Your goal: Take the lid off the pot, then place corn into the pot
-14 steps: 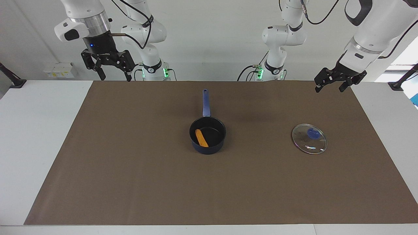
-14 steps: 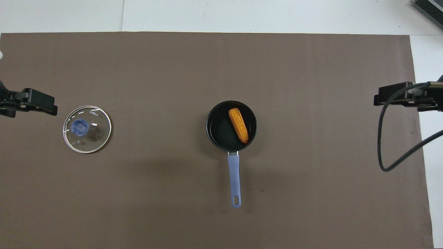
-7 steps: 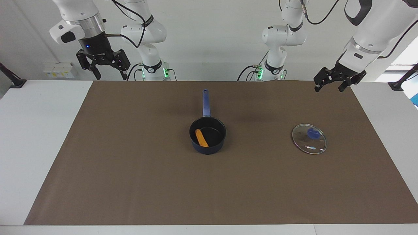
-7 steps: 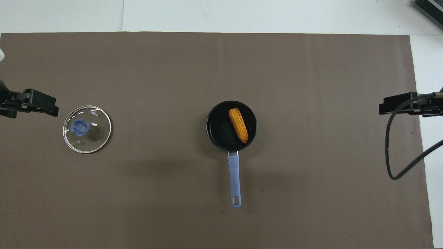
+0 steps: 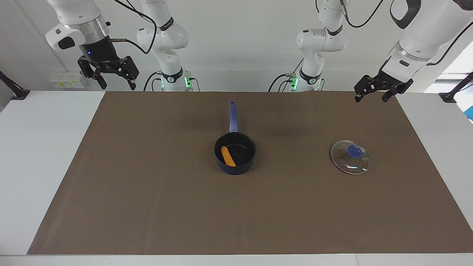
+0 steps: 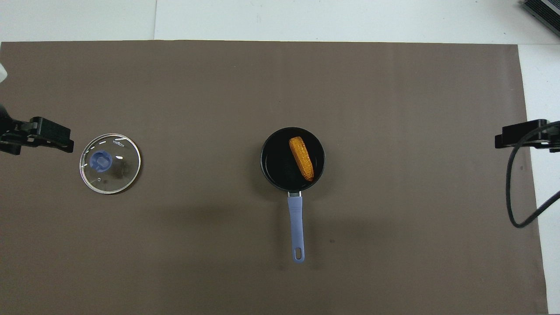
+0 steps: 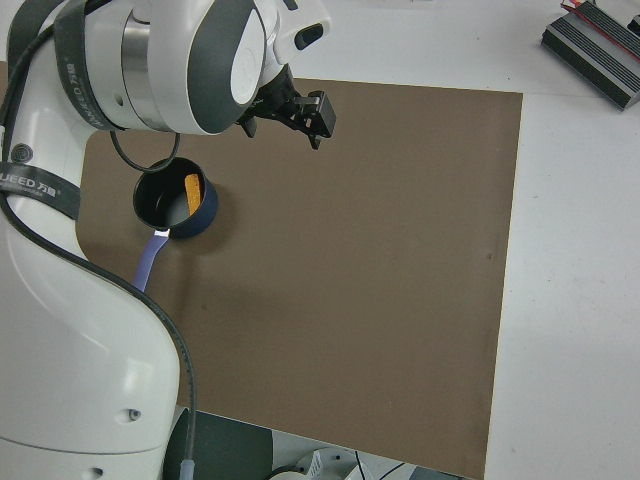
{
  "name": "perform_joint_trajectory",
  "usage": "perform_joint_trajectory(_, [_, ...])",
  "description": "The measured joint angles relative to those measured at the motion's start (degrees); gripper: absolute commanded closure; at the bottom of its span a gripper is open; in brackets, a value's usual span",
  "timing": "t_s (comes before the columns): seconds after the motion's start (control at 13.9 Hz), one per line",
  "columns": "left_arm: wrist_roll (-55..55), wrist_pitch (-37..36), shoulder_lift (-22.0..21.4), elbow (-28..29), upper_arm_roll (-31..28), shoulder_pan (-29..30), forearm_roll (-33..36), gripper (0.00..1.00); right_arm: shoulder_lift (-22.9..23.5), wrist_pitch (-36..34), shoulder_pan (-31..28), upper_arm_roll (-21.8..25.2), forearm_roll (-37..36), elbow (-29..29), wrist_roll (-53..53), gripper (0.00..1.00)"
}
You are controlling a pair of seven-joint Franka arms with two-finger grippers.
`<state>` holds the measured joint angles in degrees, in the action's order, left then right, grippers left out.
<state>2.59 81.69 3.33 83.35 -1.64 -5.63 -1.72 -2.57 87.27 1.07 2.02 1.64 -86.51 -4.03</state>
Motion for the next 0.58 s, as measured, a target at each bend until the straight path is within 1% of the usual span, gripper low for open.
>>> perform_joint_trajectory(0.58, [0.00, 0.00, 0.00, -0.17, 0.00, 0.00, 0.00, 0.00, -0.01, -0.66, -0.05, 0.00, -0.09, -0.19, 2.75, 0.00])
